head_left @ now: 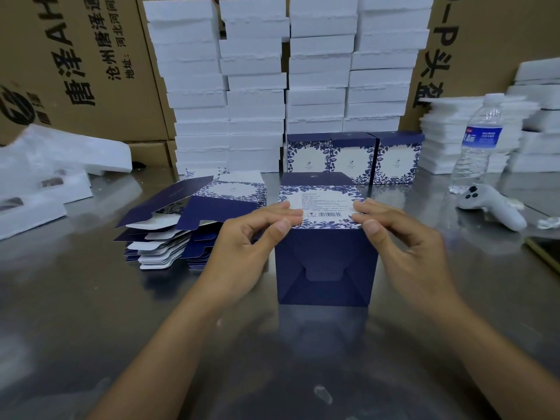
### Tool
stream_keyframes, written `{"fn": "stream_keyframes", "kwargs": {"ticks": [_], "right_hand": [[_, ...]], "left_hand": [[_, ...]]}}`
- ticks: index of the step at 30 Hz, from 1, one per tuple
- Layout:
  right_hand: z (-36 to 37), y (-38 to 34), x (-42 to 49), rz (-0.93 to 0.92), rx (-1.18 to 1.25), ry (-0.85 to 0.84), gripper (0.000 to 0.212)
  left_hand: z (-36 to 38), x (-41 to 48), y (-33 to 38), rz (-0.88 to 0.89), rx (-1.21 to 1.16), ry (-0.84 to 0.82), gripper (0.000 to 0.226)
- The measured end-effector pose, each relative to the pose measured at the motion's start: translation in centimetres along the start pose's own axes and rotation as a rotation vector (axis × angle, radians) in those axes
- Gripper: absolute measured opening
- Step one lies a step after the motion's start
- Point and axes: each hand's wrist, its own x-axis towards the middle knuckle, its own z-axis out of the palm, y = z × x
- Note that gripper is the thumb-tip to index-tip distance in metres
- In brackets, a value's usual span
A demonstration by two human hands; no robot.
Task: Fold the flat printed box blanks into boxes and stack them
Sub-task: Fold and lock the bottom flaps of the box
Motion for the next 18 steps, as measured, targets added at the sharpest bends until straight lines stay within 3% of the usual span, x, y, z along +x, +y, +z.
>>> {"fn": "stream_keyframes", "kwargs": {"ticks": [3, 9, 12, 15, 18], "right_hand": [[-0.1, 0.2, 0.0, 0.024, 0.027, -0.016, 0.023], [0.2, 0.5, 0.0, 0.068, 0.113, -0.009, 0.021], [0.2, 0.8, -0.4, 0.081, 0.033, -0.053, 0.012], [0.5, 0.9, -1.1, 0.106, -0.071, -0.194, 0.049], [0.7, 1.1, -1.1, 0.05, -0.125, -0.185, 0.058]], "left_hand": [[-0.1, 0.0, 0.0, 0.007, 0.001, -0.004, 0.018], [-0.2, -0.1, -0.4, 0.0, -0.045, 0.03, 0.017], [0.2, -0.7, -1.4, -0.009, 0.106, 0.065, 0.027], [0.8, -1.3, -2.0, -0.091, 0.174, 0.004, 0.059], [1.5, -1.4, -2.1, -0.091, 0.083, -0.047, 0.071]]}}
